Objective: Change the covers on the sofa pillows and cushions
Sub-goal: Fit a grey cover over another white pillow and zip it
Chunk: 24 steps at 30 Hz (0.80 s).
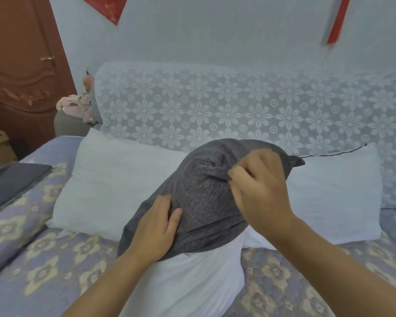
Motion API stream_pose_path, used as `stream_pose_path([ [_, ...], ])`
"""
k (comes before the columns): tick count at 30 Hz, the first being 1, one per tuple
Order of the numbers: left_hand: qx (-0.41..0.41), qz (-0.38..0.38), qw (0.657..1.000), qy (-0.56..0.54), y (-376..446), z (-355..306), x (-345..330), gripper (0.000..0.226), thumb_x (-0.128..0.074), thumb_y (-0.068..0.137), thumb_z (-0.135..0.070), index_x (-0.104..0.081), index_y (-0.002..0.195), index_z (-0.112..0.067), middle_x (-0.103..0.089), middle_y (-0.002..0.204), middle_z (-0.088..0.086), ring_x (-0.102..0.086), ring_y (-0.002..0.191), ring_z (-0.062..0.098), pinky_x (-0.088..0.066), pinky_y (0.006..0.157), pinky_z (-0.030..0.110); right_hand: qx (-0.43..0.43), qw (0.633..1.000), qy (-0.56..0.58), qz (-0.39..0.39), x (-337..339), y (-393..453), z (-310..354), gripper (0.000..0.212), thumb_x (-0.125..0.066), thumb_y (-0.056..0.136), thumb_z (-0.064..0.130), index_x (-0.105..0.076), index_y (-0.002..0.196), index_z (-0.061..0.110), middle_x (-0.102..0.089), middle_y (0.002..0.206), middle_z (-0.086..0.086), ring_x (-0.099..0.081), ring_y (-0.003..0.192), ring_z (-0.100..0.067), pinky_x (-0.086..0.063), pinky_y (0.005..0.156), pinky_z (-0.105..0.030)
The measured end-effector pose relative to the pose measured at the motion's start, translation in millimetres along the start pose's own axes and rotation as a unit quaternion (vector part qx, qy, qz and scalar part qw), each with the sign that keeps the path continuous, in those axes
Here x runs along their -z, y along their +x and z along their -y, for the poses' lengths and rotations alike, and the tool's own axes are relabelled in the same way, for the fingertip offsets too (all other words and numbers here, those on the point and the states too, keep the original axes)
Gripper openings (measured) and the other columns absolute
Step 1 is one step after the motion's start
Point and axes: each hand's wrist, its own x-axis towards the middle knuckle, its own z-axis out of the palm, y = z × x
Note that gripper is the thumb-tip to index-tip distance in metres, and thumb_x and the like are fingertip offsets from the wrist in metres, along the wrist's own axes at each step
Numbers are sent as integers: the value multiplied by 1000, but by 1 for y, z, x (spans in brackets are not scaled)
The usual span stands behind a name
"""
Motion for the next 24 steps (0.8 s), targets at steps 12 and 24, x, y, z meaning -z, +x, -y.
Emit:
stream_pose_path([
  [12,-40,-11,999,29,-4,-2,-5,30,-28,101,-57,-44,105,-32,-42,92,-16,-49,81,2,-40,69,31,-130,954,181,201,11,34,-2,19,-57,93,39,-70,86,27,-56,72,12,-45,82,-6,-30,82,-22],
  [24,-70,-6,994,89,-3,-17,-12,32,-26,103,-55,-44,108,-29,-40,93,-12,-47,76,8,-44,62,31,-133,938,53,315,21,46,10,38,-56,95,46,-38,65,30,-45,71,10,-41,80,-14,-28,69,-30],
])
